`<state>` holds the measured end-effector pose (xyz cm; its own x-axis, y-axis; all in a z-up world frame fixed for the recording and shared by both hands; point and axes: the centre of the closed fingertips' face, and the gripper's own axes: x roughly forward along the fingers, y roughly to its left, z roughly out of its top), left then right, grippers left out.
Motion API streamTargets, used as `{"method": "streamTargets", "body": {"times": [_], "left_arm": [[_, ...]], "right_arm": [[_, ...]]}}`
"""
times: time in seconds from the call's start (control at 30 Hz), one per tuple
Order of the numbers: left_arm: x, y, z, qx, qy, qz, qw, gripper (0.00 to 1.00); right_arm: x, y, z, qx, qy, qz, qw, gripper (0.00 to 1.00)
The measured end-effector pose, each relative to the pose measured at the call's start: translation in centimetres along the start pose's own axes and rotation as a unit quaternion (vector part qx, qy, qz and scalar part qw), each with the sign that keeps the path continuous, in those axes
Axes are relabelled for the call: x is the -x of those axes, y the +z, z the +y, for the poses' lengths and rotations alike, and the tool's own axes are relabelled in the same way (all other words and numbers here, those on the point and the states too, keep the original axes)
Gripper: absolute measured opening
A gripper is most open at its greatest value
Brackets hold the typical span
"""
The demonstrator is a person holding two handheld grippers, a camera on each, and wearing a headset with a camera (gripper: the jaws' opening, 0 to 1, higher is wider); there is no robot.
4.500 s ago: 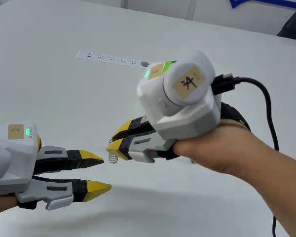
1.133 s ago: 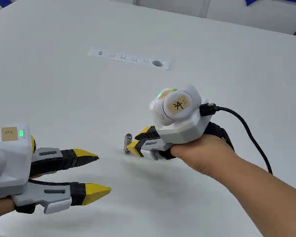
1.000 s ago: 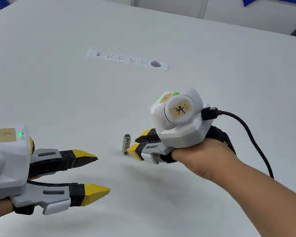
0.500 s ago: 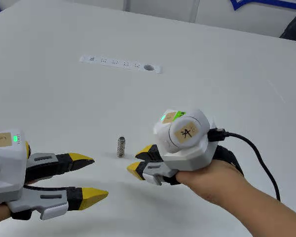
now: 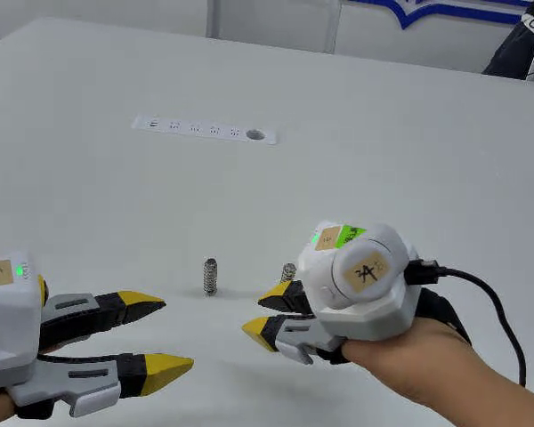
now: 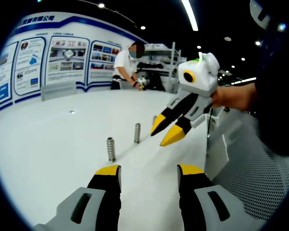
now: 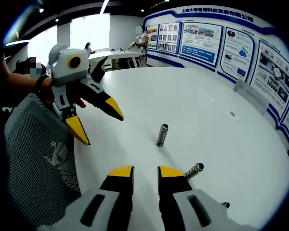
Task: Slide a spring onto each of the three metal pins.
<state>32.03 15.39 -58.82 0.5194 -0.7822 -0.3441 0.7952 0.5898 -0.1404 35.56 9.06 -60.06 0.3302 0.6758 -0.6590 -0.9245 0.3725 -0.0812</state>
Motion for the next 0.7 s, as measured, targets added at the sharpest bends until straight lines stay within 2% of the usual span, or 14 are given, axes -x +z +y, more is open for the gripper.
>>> {"method": "streamTargets", "body": {"times": [0.2, 0.37, 0.7], "left_arm": [[0.0, -0.1, -0.5, -0.018, 0.001, 0.013, 0.9998, 0.49], [0.0, 0.4, -0.3, -0.016, 0.005, 0.005, 0.9999, 0.49], [0.0, 0.9, -0.2, -0.017, 0.008, 0.002, 0.9998, 0.50]], "right_arm": [[2.0, -1.0, -0.8, -0.017, -0.014, -0.005, 0.9998, 0.21], [3.5, -2.3, -2.0, -0.035, -0.033, -0.006, 0.9988, 0.22], [6.3, -4.4, -4.9, -0.072, -0.069, -0.013, 0.9949, 0.23]]}}
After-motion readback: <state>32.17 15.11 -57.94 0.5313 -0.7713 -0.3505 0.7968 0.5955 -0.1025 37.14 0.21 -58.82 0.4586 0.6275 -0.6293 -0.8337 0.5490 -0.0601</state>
